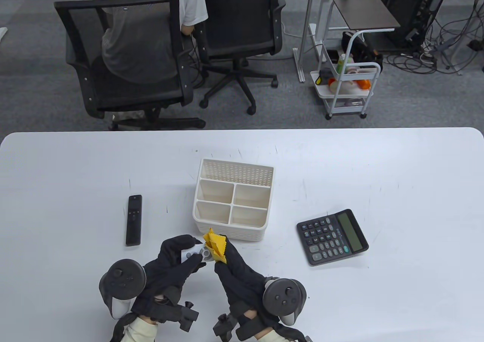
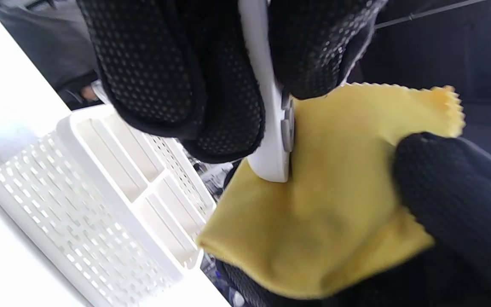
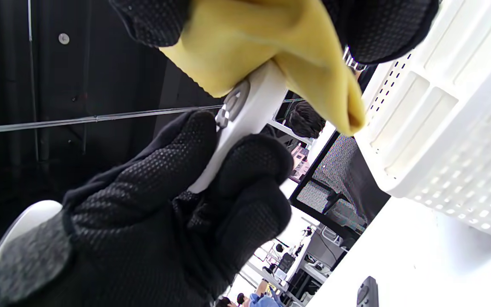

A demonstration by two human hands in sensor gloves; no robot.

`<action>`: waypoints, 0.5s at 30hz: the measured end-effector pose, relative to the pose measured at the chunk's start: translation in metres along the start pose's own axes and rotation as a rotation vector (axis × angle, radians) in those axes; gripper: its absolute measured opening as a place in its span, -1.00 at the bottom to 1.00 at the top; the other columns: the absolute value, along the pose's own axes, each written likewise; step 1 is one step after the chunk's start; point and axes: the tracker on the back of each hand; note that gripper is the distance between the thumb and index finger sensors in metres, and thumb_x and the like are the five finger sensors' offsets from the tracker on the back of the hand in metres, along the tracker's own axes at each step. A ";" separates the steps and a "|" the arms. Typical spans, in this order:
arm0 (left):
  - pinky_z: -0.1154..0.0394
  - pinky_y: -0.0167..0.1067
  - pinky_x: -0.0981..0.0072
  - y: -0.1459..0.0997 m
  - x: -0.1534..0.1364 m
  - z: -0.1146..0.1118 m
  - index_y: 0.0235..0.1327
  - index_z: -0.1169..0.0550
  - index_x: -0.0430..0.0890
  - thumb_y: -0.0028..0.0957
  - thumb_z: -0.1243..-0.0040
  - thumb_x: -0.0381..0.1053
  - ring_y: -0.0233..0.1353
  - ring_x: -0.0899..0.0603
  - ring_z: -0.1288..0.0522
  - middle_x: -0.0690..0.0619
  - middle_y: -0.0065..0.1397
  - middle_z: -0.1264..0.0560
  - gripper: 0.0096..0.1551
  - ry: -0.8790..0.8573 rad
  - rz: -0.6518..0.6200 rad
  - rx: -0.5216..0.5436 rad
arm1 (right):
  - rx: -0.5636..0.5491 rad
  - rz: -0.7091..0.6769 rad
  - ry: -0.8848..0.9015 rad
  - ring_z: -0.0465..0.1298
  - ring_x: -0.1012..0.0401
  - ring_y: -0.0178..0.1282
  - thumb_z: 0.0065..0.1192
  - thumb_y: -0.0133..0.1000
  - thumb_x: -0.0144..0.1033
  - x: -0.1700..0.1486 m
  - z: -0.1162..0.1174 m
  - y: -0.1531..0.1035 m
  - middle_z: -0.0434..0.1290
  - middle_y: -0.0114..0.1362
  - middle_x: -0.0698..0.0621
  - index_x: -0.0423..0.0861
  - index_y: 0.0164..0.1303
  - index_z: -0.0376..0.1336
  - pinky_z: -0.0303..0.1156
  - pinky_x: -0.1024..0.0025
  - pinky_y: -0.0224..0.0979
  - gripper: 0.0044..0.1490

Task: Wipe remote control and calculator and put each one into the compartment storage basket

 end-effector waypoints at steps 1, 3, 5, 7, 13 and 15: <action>-0.79 -0.06 0.22 0.001 0.002 -0.002 0.16 -0.37 0.16 0.04 -0.40 -0.04 0.01 0.01 -0.82 -0.10 0.31 -0.58 -0.49 0.007 -0.012 -0.020 | -0.009 0.019 0.018 0.38 -0.26 0.46 0.05 0.29 -0.24 -0.002 -0.002 0.001 0.29 0.59 -0.37 -0.35 0.56 0.15 0.31 -0.28 0.33 -0.29; -0.78 -0.05 0.19 0.002 0.004 -0.004 0.14 -0.39 0.17 0.03 -0.42 -0.06 0.02 -0.02 -0.82 -0.09 0.32 -0.58 -0.51 0.016 -0.028 -0.044 | -0.019 0.056 0.059 0.40 -0.24 0.44 0.05 0.29 -0.24 -0.007 -0.005 0.003 0.31 0.58 -0.38 -0.36 0.56 0.15 0.31 -0.28 0.33 -0.29; -0.77 -0.04 0.18 0.002 0.007 -0.006 0.13 -0.40 0.19 0.03 -0.42 -0.07 0.03 -0.03 -0.82 -0.07 0.33 -0.58 -0.51 0.019 -0.055 -0.081 | -0.022 0.103 0.093 0.41 -0.25 0.43 0.05 0.29 -0.24 -0.013 -0.007 0.004 0.31 0.57 -0.39 -0.37 0.56 0.15 0.31 -0.28 0.32 -0.29; -0.76 -0.02 0.16 0.002 0.009 -0.008 0.14 -0.40 0.20 0.03 -0.42 -0.08 0.05 -0.04 -0.81 -0.05 0.35 -0.58 -0.51 0.001 -0.083 -0.112 | -0.013 0.139 0.093 0.41 -0.26 0.43 0.04 0.29 -0.24 -0.019 -0.007 0.003 0.32 0.56 -0.39 -0.38 0.55 0.15 0.31 -0.28 0.32 -0.29; -0.76 -0.02 0.16 0.000 0.004 -0.006 0.17 -0.40 0.18 0.04 -0.41 -0.08 0.06 -0.04 -0.80 -0.07 0.35 -0.57 -0.50 0.053 -0.025 -0.026 | 0.012 0.096 0.072 0.42 -0.26 0.41 0.04 0.30 -0.23 -0.009 -0.003 0.001 0.31 0.57 -0.40 -0.37 0.56 0.15 0.31 -0.30 0.31 -0.29; -0.76 -0.03 0.17 -0.001 0.005 -0.004 0.16 -0.41 0.18 0.04 -0.42 -0.06 0.04 -0.02 -0.80 -0.07 0.34 -0.58 -0.50 0.080 -0.026 -0.013 | 0.008 0.058 0.045 0.38 -0.29 0.45 0.04 0.29 -0.23 -0.003 -0.003 0.001 0.29 0.59 -0.38 -0.34 0.56 0.16 0.30 -0.31 0.32 -0.30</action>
Point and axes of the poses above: the tracker on the back of each hand, its own x axis roughly to the thumb side, its own y axis roughly from the wrist to the fingertips, z = x × y
